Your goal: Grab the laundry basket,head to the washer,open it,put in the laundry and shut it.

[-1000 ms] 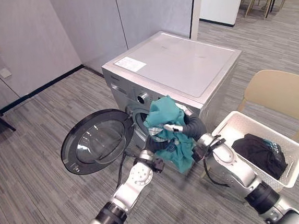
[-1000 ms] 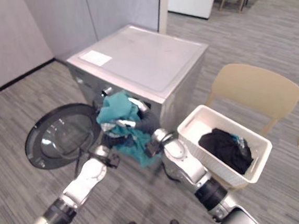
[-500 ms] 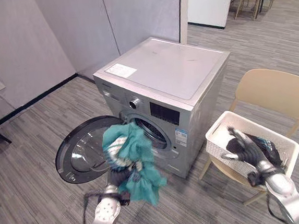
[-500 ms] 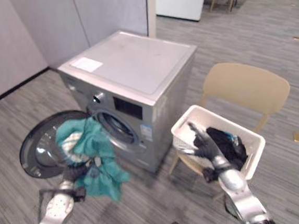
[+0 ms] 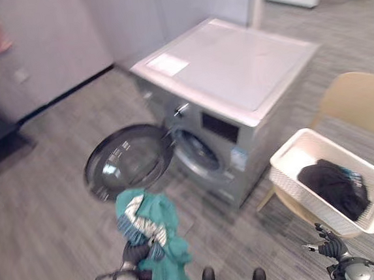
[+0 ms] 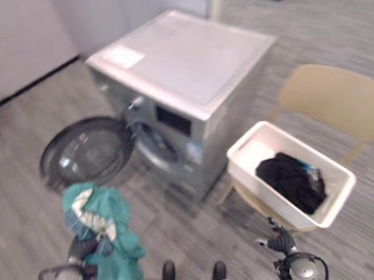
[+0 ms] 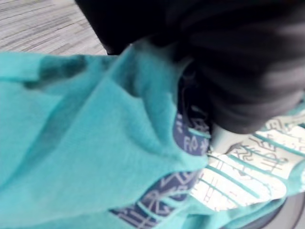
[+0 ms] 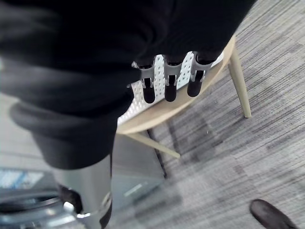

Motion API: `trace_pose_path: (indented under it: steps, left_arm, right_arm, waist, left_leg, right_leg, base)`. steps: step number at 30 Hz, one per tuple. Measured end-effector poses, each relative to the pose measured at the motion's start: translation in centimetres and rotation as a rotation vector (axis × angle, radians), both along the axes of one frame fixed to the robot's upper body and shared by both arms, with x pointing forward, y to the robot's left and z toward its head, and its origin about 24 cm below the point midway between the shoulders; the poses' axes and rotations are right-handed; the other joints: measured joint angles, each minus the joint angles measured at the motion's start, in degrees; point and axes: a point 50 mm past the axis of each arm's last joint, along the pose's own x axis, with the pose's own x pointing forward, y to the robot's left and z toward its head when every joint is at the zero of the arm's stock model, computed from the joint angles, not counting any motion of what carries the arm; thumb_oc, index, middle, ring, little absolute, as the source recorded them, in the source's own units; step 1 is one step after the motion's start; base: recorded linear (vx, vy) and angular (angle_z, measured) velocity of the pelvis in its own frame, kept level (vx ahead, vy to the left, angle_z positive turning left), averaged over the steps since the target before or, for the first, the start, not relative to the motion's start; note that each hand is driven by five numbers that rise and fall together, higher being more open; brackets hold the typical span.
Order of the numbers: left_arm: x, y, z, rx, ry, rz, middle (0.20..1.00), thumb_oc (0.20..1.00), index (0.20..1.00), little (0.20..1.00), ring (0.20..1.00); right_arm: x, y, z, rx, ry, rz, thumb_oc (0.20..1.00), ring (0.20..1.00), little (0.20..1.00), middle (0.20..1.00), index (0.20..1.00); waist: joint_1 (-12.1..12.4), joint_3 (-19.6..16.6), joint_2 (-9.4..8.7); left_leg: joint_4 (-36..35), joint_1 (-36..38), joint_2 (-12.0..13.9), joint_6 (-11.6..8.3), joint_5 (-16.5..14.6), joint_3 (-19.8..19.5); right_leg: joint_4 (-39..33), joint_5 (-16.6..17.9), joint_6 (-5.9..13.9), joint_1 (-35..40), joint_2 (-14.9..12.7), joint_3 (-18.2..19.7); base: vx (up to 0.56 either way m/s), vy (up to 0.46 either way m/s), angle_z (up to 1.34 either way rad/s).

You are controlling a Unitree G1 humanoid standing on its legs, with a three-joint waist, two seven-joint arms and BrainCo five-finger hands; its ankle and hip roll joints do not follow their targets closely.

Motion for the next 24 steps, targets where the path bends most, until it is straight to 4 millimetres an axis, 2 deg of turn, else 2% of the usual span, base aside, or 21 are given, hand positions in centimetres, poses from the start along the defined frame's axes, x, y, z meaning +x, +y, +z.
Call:
trace_pose_path:
  steps: [1,2,3,4,5,6,8,9,10,11,12,13,14,15,16,17,19,20,21,22,24]
  left_arm:
    - [0.2,-0.2,0.2,-0.003,-0.011,-0.007,0.200,0.200,0.200,0.200,0.200]
    - [0.1,-0.2,0.2,0.004,-0.006,-0.017,0.200,0.200,0.200,0.200,0.200]
    - [0.7,-0.1,0.6,0.016,-0.022,-0.031,0.200,0.200,0.200,0.200,0.200]
    - [1.1,0.0,0.8,0.021,-0.032,-0.032,0.200,0.200,0.200,0.200,0.200]
    - [1.2,0.0,1.0,0.027,-0.041,-0.037,0.200,0.200,0.200,0.200,0.200]
    - [1.3,-0.1,1.2,0.025,-0.050,-0.042,0.200,0.200,0.200,0.200,0.200]
    - [1.2,-0.4,1.2,0.019,-0.051,-0.049,0.200,0.200,0.200,0.200,0.200]
    - [1.8,-1.1,1.3,0.003,-0.068,-0.058,0.200,0.200,0.200,0.200,0.200]
    - [2.1,-1.4,1.4,-0.002,-0.076,-0.071,0.200,0.200,0.200,0.200,0.200]
    - [2.5,-1.7,1.6,-0.003,-0.084,-0.084,0.200,0.200,0.200,0.200,0.200]
    - [3.0,-1.8,2.0,0.000,-0.103,-0.093,0.200,0.200,0.200,0.200,0.200]
    - [3.4,-1.7,2.3,0.005,-0.115,-0.094,0.200,0.200,0.200,0.200,0.200]
    - [3.7,-1.4,2.5,0.019,-0.122,-0.095,0.200,0.200,0.200,0.200,0.200]
    - [4.1,-1.1,2.9,0.033,-0.135,-0.101,0.200,0.200,0.200,0.200,0.200]
    - [4.7,-0.8,3.5,0.049,-0.154,-0.101,0.200,0.200,0.200,0.200,0.200]
    - [5.1,-0.7,3.7,0.052,-0.166,-0.095,0.200,0.200,0.200,0.200,0.200]
    - [4.5,-0.4,3.2,0.054,-0.141,-0.083,0.200,0.200,0.200,0.200,0.200]
    - [4.1,-0.5,2.9,0.049,-0.128,-0.080,0.200,0.200,0.200,0.200,0.200]
    - [4.0,-0.5,2.7,0.047,-0.121,-0.080,0.200,0.200,0.200,0.200,0.200]
    - [4.0,-0.6,2.6,0.045,-0.115,-0.089,0.200,0.200,0.200,0.200,0.200]
    - [3.4,-0.7,2.1,0.046,-0.092,-0.094,0.200,0.200,0.200,0.200,0.200]
  right_arm:
    - [0.6,-0.1,0.2,-0.003,-0.014,0.002,1.000,1.000,1.000,1.000,1.000]
    - [1.2,0.1,0.4,-0.005,-0.034,-0.002,1.000,1.000,1.000,1.000,1.000]
    - [1.6,0.6,0.4,0.004,-0.050,-0.006,1.000,1.000,1.000,1.000,1.000]
    - [1.9,1.1,0.4,0.014,-0.058,-0.008,1.000,1.000,1.000,1.000,1.000]
    - [2.4,1.3,0.6,0.013,-0.077,-0.002,1.000,1.000,1.000,1.000,1.000]
    - [2.7,1.5,0.7,0.015,-0.087,-0.001,1.000,1.000,1.000,1.000,1.000]
    - [3.9,1.5,1.3,0.006,-0.118,0.005,1.000,1.000,1.000,1.000,1.000]
    - [3.9,1.7,1.2,0.004,-0.116,0.001,1.000,1.000,1.000,1.000,1.000]
    - [4.1,2.0,1.2,0.010,-0.119,0.012,1.000,1.000,1.000,1.000,1.000]
    - [4.3,2.5,1.1,0.019,-0.121,0.025,1.000,1.000,1.000,1.000,1.000]
    - [4.6,3.3,1.0,0.037,-0.122,0.044,1.000,1.000,1.000,1.000,1.000]
    - [4.8,3.7,1.1,0.046,-0.127,0.058,1.000,1.000,1.000,1.000,1.000]
    - [5.1,4.1,1.2,0.052,-0.133,0.076,1.000,1.000,1.000,1.000,1.000]
    - [5.2,4.5,1.3,0.063,-0.143,0.077,1.000,1.000,1.000,1.000,1.000]
    - [5.4,4.7,1.5,0.071,-0.156,0.083,1.000,1.000,1.000,1.000,1.000]
    - [5.6,4.8,1.7,0.072,-0.167,0.087,1.000,1.000,1.000,1.000,1.000]
    - [5.7,4.8,1.7,0.070,-0.170,0.087,1.000,1.000,1.000,1.000,1.000]
    - [5.8,4.8,1.8,0.069,-0.175,0.091,1.000,1.000,1.000,1.000,1.000]
    - [5.7,4.7,1.7,0.069,-0.168,0.090,1.000,1.000,1.000,1.000,1.000]
    - [5.2,4.7,1.4,0.071,-0.151,0.087,1.000,1.000,1.000,1.000,1.000]
    - [4.4,4.7,0.9,0.081,-0.117,0.086,1.000,1.000,1.000,1.000,1.000]
  waist:
    - [1.2,0.7,0.71]
    - [2.0,1.1,1.21]
    - [1.8,2.4,-1.25]
    - [1.7,3.2,-2.47]
    - [0.5,3.3,-3.78]
    - [0.0,3.2,-3.91]
    - [0.4,2.9,-1.71]
    - [-1.3,2.5,-0.74]
    - [-1.2,2.6,-1.03]
    - [-1.3,2.6,-1.46]
    - [-1.4,2.5,-1.96]
    - [-1.0,2.5,-1.92]
    - [-1.4,2.5,-1.81]
    - [-1.6,2.5,-1.85]
    - [-2.1,2.7,-2.00]
    - [-2.8,3.0,-1.97]
    - [-2.9,3.2,-2.66]
    - [-3.0,3.3,-2.50]
    - [-4.4,3.7,-2.43]
    - [-4.8,3.8,-2.68]
    - [-4.4,4.1,-4.60]
  left_leg:
    - [-1.3,-0.5,0.5,0.37,-0.7,1.5]
    - [-1.9,-1.3,1.8,3.05,-4.3,5.4]
    - [-0.7,-2.1,2.1,3.05,-7.4,10.5]
    - [1.0,-2.5,2.3,4.02,-7.8,16.5]
    - [3.0,-2.8,2.5,4.25,-7.6,22.2]
    - [3.4,-2.3,3.3,4.24,-7.7,24.5]
    - [0.7,1.2,5.8,4.21,-7.8,26.4]
    - [-0.4,1.7,5.7,4.74,-6.2,26.0]
    - [-1.2,2.5,4.3,5.30,-4.9,25.1]
    - [-1.2,2.8,3.0,5.63,-4.9,24.1]
    - [-1.2,3.6,2.1,6.56,-4.5,22.8]
    - [-1.1,4.0,1.7,7.39,-5.0,21.8]
    - [-1.4,4.4,1.3,8.34,-5.6,19.3]
    - [-2.2,4.7,1.0,8.64,-5.7,17.1]
    - [-3.0,4.9,0.5,9.37,-5.4,14.1]
    - [-3.3,5.5,0.5,9.42,-5.3,12.9]
    - [-3.2,7.9,-0.5,9.76,-5.5,13.5]
    - [-3.1,8.7,-0.6,11.00,-6.8,11.9]
    - [-3.3,9.5,-0.7,11.17,-7.7,8.5]
    - [-3.5,9.7,-1.0,11.21,-7.7,7.1]
    - [-4.3,11.8,-1.6,10.53,-8.0,7.5]
  right_leg:
    - [0.4,0.0,-0.10,-0.1,0.7,-0.9]
    - [0.5,0.4,-0.19,-0.1,1.1,-3.4]
    - [0.4,-0.3,-1.32,-0.4,-1.2,-6.5]
    - [0.4,-0.3,-1.32,0.1,-3.1,-9.3]
    - [0.3,-0.1,-1.07,0.3,-4.7,-12.1]
    - [0.7,-0.4,-0.64,0.5,-5.1,-13.7]
    - [2.0,-1.0,1.30,0.9,-4.2,-15.7]
    - [4.2,-1.3,2.30,1.1,-4.9,-18.3]
    - [6.9,-1.9,2.69,0.9,-6.3,-18.0]
    - [9.2,-2.6,2.41,0.7,-7.8,-16.7]
    - [15.3,-4.4,1.48,-0.8,-10.5,-14.5]
    - [19.7,-5.3,1.69,-2.3,-11.7,-12.6]
    - [24.6,-8.0,2.40,-4.3,-11.8,-8.7]
    - [28.0,-10.1,3.31,-6.2,-10.6,-5.2]
    - [29.3,-12.1,3.61,-9.5,-5.8,2.8]
    - [29.2,-12.6,2.88,-11.3,-3.2,6.1]
    - [29.5,-12.6,2.87,-15.3,-1.2,6.5]
    - [29.6,-12.4,2.99,-17.7,0.2,7.9]
    - [27.0,-11.8,3.24,-20.6,1.8,10.1]
    - [24.7,-11.1,3.88,-21.7,1.9,10.3]
    - [19.8,-7.9,3.70,-23.1,1.4,9.5]
  base:
    - [-0.01,0.051,0.73]
    - [0.04,0.128,1.11]
    - [0.06,0.184,1.25]
    - [0.06,0.185,1.58]
    - [0.07,0.176,1.26]
    - [0.17,0.254,1.09]
    - [0.22,0.316,0.70]
    - [0.22,0.296,0.87]
    - [0.22,0.294,1.01]
    - [0.19,0.179,0.79]
    - [0.18,0.124,0.63]
    - [0.25,0.176,0.64]
    - [0.13,0.105,0.67]
    - [0.14,0.114,1.08]
    - [0.13,0.094,1.17]
    - [0.21,0.086,1.07]
    - [0.21,0.040,0.48]
    - [0.23,0.012,0.59]
    - [0.26,0.009,0.91]
    - [0.28,-0.027,1.07]
    - [0.28,-0.036,0.57]
